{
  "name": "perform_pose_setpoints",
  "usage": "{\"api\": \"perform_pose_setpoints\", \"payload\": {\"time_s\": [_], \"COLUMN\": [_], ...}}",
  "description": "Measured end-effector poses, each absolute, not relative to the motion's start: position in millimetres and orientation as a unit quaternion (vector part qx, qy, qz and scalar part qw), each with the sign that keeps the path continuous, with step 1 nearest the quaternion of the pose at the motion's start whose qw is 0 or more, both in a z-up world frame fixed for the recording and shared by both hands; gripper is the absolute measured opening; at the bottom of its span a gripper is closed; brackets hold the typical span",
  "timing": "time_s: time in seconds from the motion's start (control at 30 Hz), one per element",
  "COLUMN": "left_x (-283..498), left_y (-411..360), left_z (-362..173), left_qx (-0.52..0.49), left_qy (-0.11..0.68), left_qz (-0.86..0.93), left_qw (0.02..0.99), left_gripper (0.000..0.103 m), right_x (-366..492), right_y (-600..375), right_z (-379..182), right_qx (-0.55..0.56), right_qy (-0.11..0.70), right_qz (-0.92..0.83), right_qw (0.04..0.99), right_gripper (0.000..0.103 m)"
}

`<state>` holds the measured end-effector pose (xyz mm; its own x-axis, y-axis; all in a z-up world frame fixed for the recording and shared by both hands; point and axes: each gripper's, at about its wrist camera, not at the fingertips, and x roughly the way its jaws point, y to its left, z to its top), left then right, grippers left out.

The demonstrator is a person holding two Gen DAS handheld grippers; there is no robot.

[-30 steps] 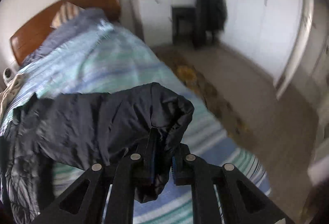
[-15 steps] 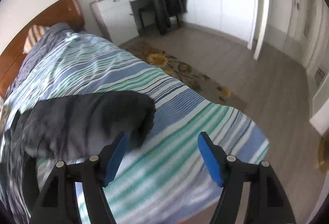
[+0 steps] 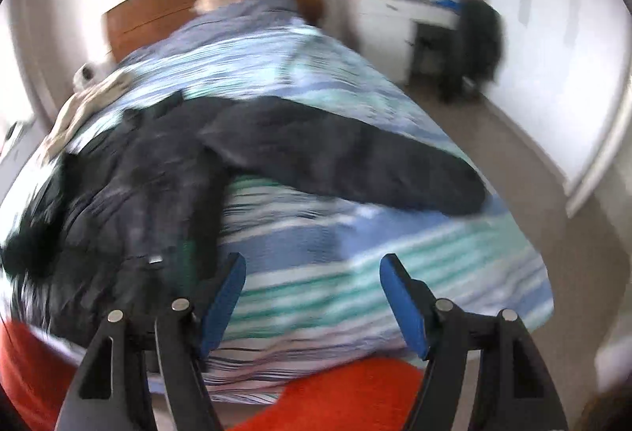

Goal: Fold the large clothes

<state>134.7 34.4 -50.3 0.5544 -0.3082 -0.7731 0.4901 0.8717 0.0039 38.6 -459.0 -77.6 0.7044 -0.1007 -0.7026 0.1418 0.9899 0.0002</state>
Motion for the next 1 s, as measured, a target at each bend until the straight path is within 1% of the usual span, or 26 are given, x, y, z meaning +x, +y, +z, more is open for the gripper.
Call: {"api": "perform_pose_setpoints", "payload": {"time_s": [0.13,0.27,0.3,0.37,0.43,0.5,0.53,0.6,0.67,0.7,0.77,0.83,0.9,1.0], "left_x": [140,136,138,146,149,145,138,122,105,101,88,85,85,78], "left_y": [140,260,292,351,402,425,427,415,386,369,320,273,228,171], "left_z": [24,66,69,59,36,14,6,-6,-15,-17,-25,-33,-42,-50], "left_qx": [0.023,-0.033,-0.04,-0.076,-0.102,-0.102,-0.108,-0.13,-0.127,-0.122,-0.107,-0.095,-0.089,-0.092], "left_qy": [0.353,0.307,0.303,0.319,0.342,0.365,0.371,0.371,0.375,0.377,0.386,0.398,0.414,0.426], "left_qz": [-0.138,-0.002,0.043,0.117,0.19,0.236,0.242,0.216,0.177,0.159,0.1,0.048,-0.001,-0.062], "left_qw": [0.925,0.951,0.951,0.938,0.915,0.895,0.89,0.894,0.901,0.904,0.911,0.911,0.906,0.898], "left_gripper": [0.013,0.014,0.015,0.027,0.029,0.029,0.029,0.035,0.055,0.06,0.077,0.082,0.083,0.083], "right_x": [50,56,58,60,62,62,60,56,57,58,61,62,59,54], "right_y": [-404,-366,-358,-346,-338,-338,-340,-352,-370,-380,-396,-408,-415,-410], "right_z": [-60,-48,-45,-45,-47,-49,-50,-56,-67,-74,-95,-114,-129,-128], "right_qx": [-0.005,-0.014,-0.013,-0.014,-0.017,-0.017,-0.017,-0.014,-0.004,0.001,0.005,0.021,0.049,0.05], "right_qy": [0.359,0.345,0.343,0.339,0.34,0.347,0.35,0.359,0.381,0.396,0.426,0.455,0.469,0.461], "right_qz": [-0.001,0.049,0.059,0.076,0.082,0.083,0.079,0.065,0.051,0.044,0.028,0.027,0.029,0.026], "right_qw": [0.933,0.937,0.938,0.938,0.937,0.934,0.933,0.931,0.923,0.917,0.904,0.89,0.881,0.886], "right_gripper": [0.072,0.072,0.072,0.072,0.072,0.072,0.072,0.072,0.072,0.072,0.072,0.072,0.072,0.072]}}
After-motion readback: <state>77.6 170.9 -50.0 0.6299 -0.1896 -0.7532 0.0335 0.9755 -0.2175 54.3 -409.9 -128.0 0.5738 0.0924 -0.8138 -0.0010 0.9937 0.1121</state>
